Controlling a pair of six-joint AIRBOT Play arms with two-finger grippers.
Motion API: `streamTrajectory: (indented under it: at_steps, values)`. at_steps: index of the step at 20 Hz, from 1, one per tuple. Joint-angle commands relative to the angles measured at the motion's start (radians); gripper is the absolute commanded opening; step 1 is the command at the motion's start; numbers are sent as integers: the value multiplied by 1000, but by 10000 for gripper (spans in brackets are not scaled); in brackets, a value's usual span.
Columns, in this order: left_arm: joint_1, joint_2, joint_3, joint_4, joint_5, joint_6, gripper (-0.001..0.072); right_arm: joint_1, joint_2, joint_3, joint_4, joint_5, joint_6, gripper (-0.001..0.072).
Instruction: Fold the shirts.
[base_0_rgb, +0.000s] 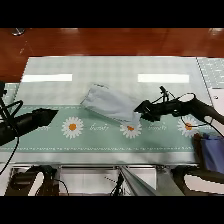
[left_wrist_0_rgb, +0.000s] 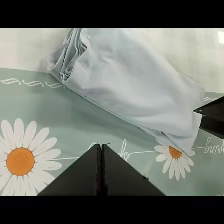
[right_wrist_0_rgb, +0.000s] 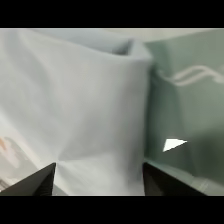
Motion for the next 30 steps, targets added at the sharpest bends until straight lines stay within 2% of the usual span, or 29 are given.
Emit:
streamTrajectory:
  at_steps: [1,2,3,4,6,12,18,21,26,30]
  values:
    - [1,0,0,-10,13,0,22,82,-90,82,14,2,-15,460]
    - [1,0,0,-19,14,0,22,101,-102,104,15,7,-20,283]
    - [1,0,0,-25,14,0,22,115,-106,132,15,23,-58,55]
    - [1,0,0,-29,14,0,22,117,-105,165,14,47,-75,29]
    - [1,0,0,-29,14,0,22,111,-102,282,-20,153,-72,28]
    - [1,0,0,-29,14,0,22,90,35,783,-415,360,162,28]
    - [1,0,0,-29,14,0,22,-134,124,1101,-537,634,286,27]
    - [1,0,0,-29,16,0,22,-316,188,1143,-534,721,320,26]
    - [1,0,0,-101,88,0,22,-665,261,1140,-544,901,314,27]
    - [1,0,0,-100,97,0,22,-874,384,1037,-606,902,344,27]
